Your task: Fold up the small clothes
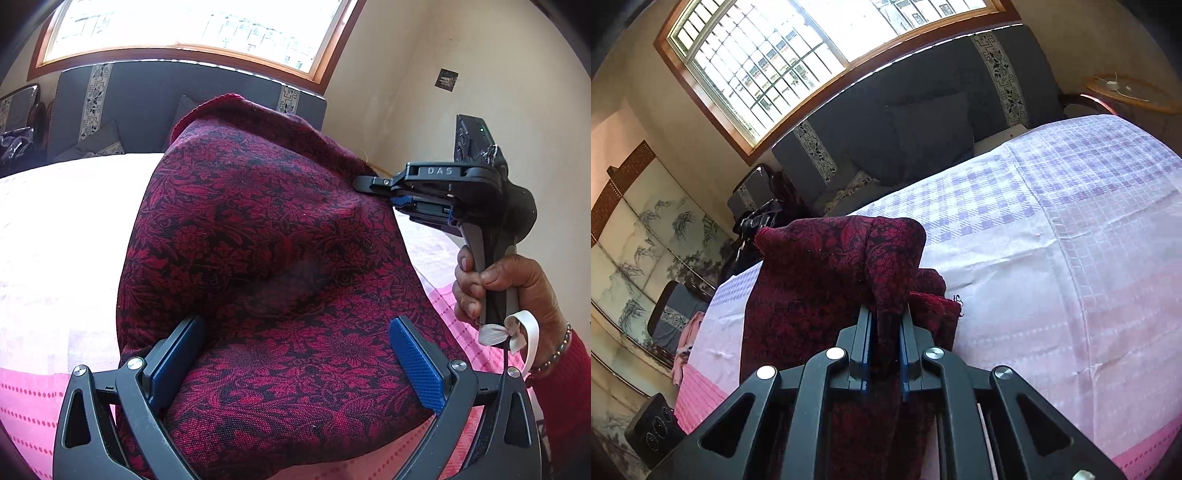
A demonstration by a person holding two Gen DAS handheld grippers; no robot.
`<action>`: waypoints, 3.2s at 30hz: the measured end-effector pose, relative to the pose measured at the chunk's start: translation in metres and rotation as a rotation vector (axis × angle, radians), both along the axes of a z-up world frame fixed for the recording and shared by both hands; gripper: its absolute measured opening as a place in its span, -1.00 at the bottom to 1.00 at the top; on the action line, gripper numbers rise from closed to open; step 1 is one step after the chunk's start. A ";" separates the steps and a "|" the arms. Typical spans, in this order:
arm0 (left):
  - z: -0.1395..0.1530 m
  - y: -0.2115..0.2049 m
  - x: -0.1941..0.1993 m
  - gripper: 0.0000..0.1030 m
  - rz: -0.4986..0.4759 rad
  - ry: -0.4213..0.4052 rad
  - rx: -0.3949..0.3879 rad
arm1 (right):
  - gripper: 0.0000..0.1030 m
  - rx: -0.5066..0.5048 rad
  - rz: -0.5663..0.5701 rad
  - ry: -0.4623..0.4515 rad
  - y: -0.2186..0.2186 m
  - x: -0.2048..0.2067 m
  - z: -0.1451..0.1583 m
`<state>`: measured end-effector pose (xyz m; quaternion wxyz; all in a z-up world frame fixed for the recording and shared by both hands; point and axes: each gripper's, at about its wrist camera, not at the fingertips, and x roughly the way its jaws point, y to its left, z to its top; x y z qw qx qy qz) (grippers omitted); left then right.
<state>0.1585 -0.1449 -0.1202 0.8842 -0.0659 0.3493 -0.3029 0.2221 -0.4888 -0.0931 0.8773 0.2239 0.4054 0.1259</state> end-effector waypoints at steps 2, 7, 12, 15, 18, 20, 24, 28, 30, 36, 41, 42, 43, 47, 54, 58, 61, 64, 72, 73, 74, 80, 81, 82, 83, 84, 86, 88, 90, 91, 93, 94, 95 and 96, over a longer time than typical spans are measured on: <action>0.000 0.000 0.000 0.93 -0.001 -0.003 0.007 | -0.78 -0.044 0.012 0.043 0.004 0.005 -0.020; 0.000 -0.001 0.001 0.93 0.000 0.003 0.005 | -0.70 0.050 -0.021 0.043 -0.005 0.004 -0.035; 0.001 -0.004 -0.001 0.93 0.004 0.002 0.014 | -0.53 0.003 -0.041 0.037 0.000 -0.001 -0.030; 0.001 -0.005 -0.002 0.93 0.005 0.005 0.006 | -0.45 -0.044 -0.055 0.027 0.007 -0.003 -0.031; 0.002 -0.007 -0.003 0.93 0.006 0.001 0.014 | -0.46 -0.103 -0.067 -0.011 0.017 -0.008 -0.038; 0.002 -0.008 -0.004 0.93 0.009 -0.003 0.022 | -0.46 -0.123 -0.070 -0.015 0.018 -0.008 -0.036; 0.003 -0.008 -0.008 0.93 0.014 -0.014 0.027 | -0.44 -0.096 -0.070 -0.006 0.011 -0.007 -0.039; 0.008 -0.004 -0.012 0.93 0.033 -0.035 0.035 | -0.10 -0.095 -0.097 0.020 0.007 -0.008 -0.042; 0.013 -0.002 -0.015 0.93 0.050 -0.043 0.056 | -0.02 -0.078 -0.105 0.033 0.002 -0.007 -0.044; 0.036 0.011 -0.015 0.93 0.097 -0.093 0.094 | -0.01 -0.103 -0.113 0.028 0.006 -0.009 -0.042; 0.050 0.017 -0.007 0.93 0.130 -0.165 0.175 | -0.01 -0.125 -0.120 0.021 0.009 -0.011 -0.041; 0.052 0.018 -0.004 0.93 0.132 -0.171 0.187 | 0.01 -0.125 -0.122 0.022 0.009 -0.011 -0.041; 0.053 0.019 -0.001 0.93 0.133 -0.173 0.196 | 0.02 -0.125 -0.123 0.023 0.009 -0.011 -0.041; 0.053 0.022 0.015 0.93 0.137 -0.172 0.227 | 0.05 -0.137 -0.128 0.019 0.011 -0.012 -0.040; 0.044 0.032 0.051 0.93 0.129 -0.126 0.216 | 0.06 -0.140 -0.129 0.015 0.011 -0.014 -0.040; 0.041 0.037 0.072 0.93 0.093 -0.097 0.197 | 0.06 -0.143 -0.129 0.012 0.012 -0.015 -0.040; 0.039 0.040 0.086 0.93 0.068 -0.072 0.177 | 0.07 -0.145 -0.129 0.012 0.012 -0.014 -0.040; 0.038 0.041 0.095 0.93 0.043 -0.061 0.168 | 0.07 -0.150 -0.129 0.008 0.012 -0.015 -0.039; 0.034 0.029 0.103 0.93 -0.068 -0.062 0.182 | 0.09 -0.153 -0.130 0.006 0.013 -0.015 -0.039; 0.035 0.028 0.103 0.93 -0.074 -0.067 0.189 | 0.09 -0.153 -0.130 0.005 0.013 -0.015 -0.039; 0.035 0.026 0.104 0.93 -0.078 -0.072 0.195 | 0.10 -0.154 -0.130 0.004 0.014 -0.015 -0.038; 0.032 0.024 0.112 0.94 -0.110 -0.058 0.181 | 0.10 -0.154 -0.131 0.004 0.014 -0.016 -0.038; 0.031 0.024 0.113 0.93 -0.115 -0.051 0.174 | 0.10 -0.153 -0.131 0.004 0.014 -0.016 -0.038; 0.030 0.024 0.115 0.94 -0.122 -0.043 0.167 | 0.10 -0.154 -0.131 0.003 0.014 -0.016 -0.038; 0.030 0.025 0.117 0.94 -0.129 -0.037 0.159 | 0.10 -0.154 -0.131 0.003 0.014 -0.016 -0.038; 0.029 0.024 0.119 0.94 -0.136 -0.030 0.152 | 0.10 -0.155 -0.131 0.003 0.014 -0.016 -0.038; 0.026 0.024 0.122 0.94 -0.151 -0.013 0.135 | 0.10 -0.155 -0.131 0.003 0.013 -0.016 -0.038; 0.024 0.024 0.125 0.94 -0.166 0.004 0.117 | 0.10 -0.154 -0.131 0.003 0.013 -0.016 -0.038; 0.022 0.024 0.128 0.94 -0.182 0.018 0.103 | 0.10 -0.153 -0.131 0.003 0.013 -0.016 -0.038; 0.021 0.024 0.129 0.94 -0.194 0.022 0.098 | 0.10 -0.153 -0.131 0.003 0.013 -0.016 -0.038; 0.019 0.020 0.132 0.94 -0.225 0.038 0.091 | 0.10 -0.154 -0.131 0.003 0.013 -0.017 -0.038; 0.017 0.018 0.133 0.94 -0.242 0.049 0.084 | 0.10 -0.155 -0.131 0.002 0.013 -0.017 -0.038; 0.016 0.017 0.135 0.94 -0.251 0.060 0.077 | 0.10 -0.155 -0.131 0.002 0.013 -0.017 -0.038; 0.015 0.016 0.136 0.94 -0.259 0.068 0.068 | 0.10 -0.154 -0.131 0.002 0.013 -0.017 -0.038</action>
